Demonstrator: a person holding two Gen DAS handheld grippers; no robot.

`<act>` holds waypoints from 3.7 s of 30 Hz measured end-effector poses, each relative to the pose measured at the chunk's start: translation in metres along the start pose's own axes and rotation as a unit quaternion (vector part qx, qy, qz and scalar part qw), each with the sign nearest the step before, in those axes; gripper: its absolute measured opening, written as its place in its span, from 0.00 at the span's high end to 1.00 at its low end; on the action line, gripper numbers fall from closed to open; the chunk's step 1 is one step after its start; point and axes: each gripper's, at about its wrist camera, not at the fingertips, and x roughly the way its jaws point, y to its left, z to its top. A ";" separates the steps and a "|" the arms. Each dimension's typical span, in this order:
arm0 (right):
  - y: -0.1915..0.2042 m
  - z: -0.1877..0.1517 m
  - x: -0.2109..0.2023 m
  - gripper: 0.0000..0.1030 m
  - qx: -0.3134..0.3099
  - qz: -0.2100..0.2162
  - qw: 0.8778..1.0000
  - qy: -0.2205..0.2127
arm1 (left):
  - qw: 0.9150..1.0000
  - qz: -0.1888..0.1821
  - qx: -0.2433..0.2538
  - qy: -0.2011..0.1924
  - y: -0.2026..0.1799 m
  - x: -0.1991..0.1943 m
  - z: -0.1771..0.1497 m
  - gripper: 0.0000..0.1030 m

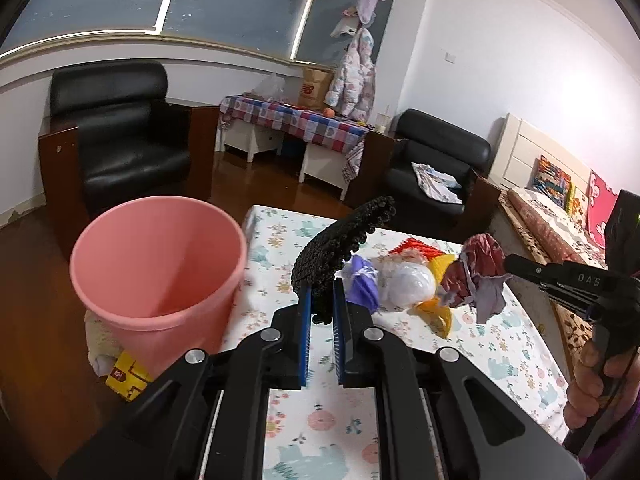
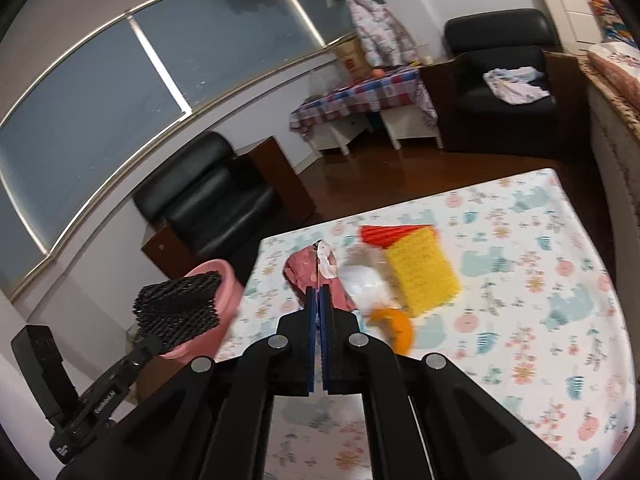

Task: Collect trash
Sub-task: 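Carry the black pad and maroon paper toward the pink bin, then open both grippers over the pink bin to drop the pad and paper, then move both open grippers back to the remaining trash on the table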

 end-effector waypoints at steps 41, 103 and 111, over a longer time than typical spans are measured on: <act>0.196 -0.013 0.204 0.90 -0.123 0.133 0.974 0.132 | 0.991 0.104 -0.083 -0.011 0.126 -0.006 0.013 0.69; -0.024 -0.048 0.023 0.36 -0.058 -0.062 0.996 0.019 | 0.999 0.047 0.015 0.019 -0.010 0.016 -0.002 0.53; -0.040 -0.050 0.028 0.36 -0.038 -0.077 0.996 0.016 | 0.998 -0.001 0.046 0.050 -0.040 0.044 -0.010 0.53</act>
